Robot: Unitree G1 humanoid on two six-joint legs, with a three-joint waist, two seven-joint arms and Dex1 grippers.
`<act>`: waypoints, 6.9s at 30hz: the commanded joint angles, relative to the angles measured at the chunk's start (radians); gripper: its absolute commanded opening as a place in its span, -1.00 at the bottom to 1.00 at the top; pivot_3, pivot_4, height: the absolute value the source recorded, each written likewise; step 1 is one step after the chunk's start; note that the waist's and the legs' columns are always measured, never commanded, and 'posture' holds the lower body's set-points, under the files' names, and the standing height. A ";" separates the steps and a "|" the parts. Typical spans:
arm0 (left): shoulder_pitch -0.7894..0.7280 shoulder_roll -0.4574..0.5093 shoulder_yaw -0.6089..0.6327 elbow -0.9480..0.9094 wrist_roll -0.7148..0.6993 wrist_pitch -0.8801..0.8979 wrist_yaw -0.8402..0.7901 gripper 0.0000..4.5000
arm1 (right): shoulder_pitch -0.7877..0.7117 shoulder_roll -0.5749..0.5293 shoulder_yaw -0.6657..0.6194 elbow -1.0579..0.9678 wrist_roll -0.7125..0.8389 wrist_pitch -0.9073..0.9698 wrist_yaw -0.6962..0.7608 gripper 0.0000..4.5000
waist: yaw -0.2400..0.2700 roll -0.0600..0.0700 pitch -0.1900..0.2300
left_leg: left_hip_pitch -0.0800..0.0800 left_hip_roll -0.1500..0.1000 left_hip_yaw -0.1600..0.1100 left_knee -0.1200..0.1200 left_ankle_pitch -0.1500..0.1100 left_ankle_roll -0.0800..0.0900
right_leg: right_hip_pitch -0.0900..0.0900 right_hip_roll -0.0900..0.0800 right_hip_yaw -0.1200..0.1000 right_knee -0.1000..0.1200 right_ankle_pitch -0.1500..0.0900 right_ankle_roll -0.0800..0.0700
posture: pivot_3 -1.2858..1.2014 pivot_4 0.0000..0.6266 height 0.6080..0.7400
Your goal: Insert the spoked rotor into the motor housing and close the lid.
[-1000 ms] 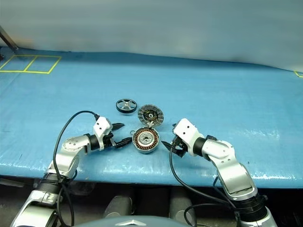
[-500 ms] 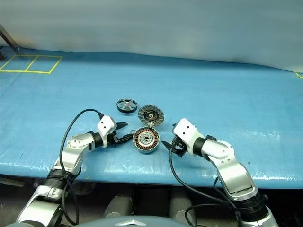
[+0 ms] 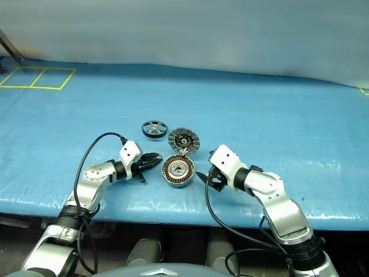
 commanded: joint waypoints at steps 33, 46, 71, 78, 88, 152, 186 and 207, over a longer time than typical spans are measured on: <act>-0.023 0.109 -0.058 -0.354 -0.182 0.223 -0.278 -0.71 | 0.051 0.013 0.001 0.100 0.164 -0.194 0.106 0.85 | -0.006 -0.001 0.001 | -0.001 0.000 0.000 0.000 0.000 0.000 | 0.000 0.000 0.000 0.000 0.000 0.000 | 0.03 -0.52 1.00; -0.113 0.049 -0.130 -0.191 -0.091 0.117 -0.295 -0.71 | 0.074 0.002 0.013 0.118 0.123 -0.201 0.067 0.85 | -0.003 -0.001 0.001 | -0.001 0.000 0.000 0.000 0.000 0.000 | 0.000 0.000 0.000 0.000 0.000 0.000 | 0.03 -0.52 1.00; -0.110 0.029 -0.146 -0.135 -0.077 0.101 -0.336 -0.71 | 0.077 0.000 0.013 0.108 0.108 -0.183 0.030 0.85 | -0.004 -0.001 0.001 | -0.001 0.000 0.000 0.000 0.000 0.000 | 0.000 0.000 0.000 0.000 0.000 0.000 | 0.03 -0.52 1.00; -0.115 0.026 -0.153 -0.115 -0.061 0.089 -0.338 -0.71 | 0.079 0.002 0.012 0.107 0.107 -0.181 0.030 0.85 | -0.003 -0.001 0.001 | -0.001 0.000 0.000 0.000 0.000 0.000 | 0.000 0.000 0.000 0.000 0.000 0.000 | 0.03 -0.52 1.00; -0.120 0.009 -0.143 -0.097 -0.034 0.044 -0.294 0.33 | 0.077 0.004 0.015 0.109 0.103 -0.184 0.032 0.85 | -0.004 -0.001 0.001 | 0.000 0.000 0.000 0.001 0.000 0.000 | 0.001 0.000 0.000 0.000 0.000 0.000 | 0.03 -0.52 1.00; -0.107 -0.001 -0.150 -0.149 -0.053 0.145 -0.294 -0.99 | 0.076 0.017 0.036 0.128 0.066 -0.196 0.022 0.85 | -0.003 -0.001 0.001 | 0.001 0.000 0.000 0.001 0.000 0.000 | 0.002 0.000 0.000 0.001 0.000 0.000 | 0.03 -0.52 1.00; -0.153 -0.004 -0.137 -0.174 -0.084 0.173 -0.292 -0.99 | 0.064 0.034 0.058 0.148 0.046 -0.212 0.012 0.85 | -0.004 -0.001 0.000 | 0.001 0.000 0.000 0.001 0.000 0.000 | 0.002 0.000 0.000 0.001 0.000 0.000 | 0.03 -0.52 1.00; -0.099 0.013 -0.173 -0.174 -0.033 0.169 -0.285 -0.99 | 0.073 0.034 0.055 0.144 0.045 -0.215 -0.004 0.85 | -0.006 -0.001 0.000 | 0.003 0.000 -0.001 0.001 0.000 0.000 | 0.004 0.000 0.000 0.001 0.000 0.000 | 0.03 -0.52 1.00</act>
